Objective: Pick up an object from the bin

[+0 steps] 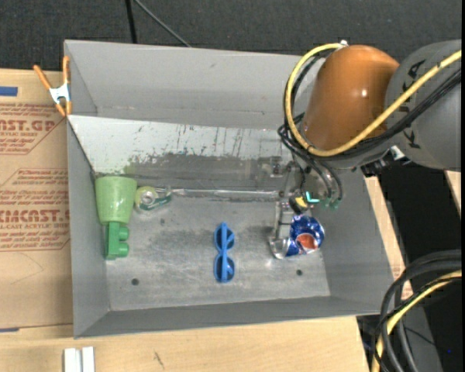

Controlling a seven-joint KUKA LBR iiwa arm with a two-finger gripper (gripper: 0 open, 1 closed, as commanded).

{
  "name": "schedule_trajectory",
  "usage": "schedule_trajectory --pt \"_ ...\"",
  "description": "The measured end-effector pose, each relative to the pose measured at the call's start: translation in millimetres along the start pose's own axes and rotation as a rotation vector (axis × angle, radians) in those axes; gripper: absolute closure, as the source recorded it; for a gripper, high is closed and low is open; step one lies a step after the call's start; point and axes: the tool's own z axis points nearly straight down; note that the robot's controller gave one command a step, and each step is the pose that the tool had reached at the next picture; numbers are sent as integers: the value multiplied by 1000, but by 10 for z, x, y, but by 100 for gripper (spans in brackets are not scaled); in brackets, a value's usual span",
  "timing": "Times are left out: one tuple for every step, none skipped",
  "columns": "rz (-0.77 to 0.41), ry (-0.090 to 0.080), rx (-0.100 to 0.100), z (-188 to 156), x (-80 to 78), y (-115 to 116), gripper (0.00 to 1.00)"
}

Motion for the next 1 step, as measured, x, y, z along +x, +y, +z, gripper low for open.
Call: schedule_trajectory --pt "-20 1 2 793 -34 -460 0"
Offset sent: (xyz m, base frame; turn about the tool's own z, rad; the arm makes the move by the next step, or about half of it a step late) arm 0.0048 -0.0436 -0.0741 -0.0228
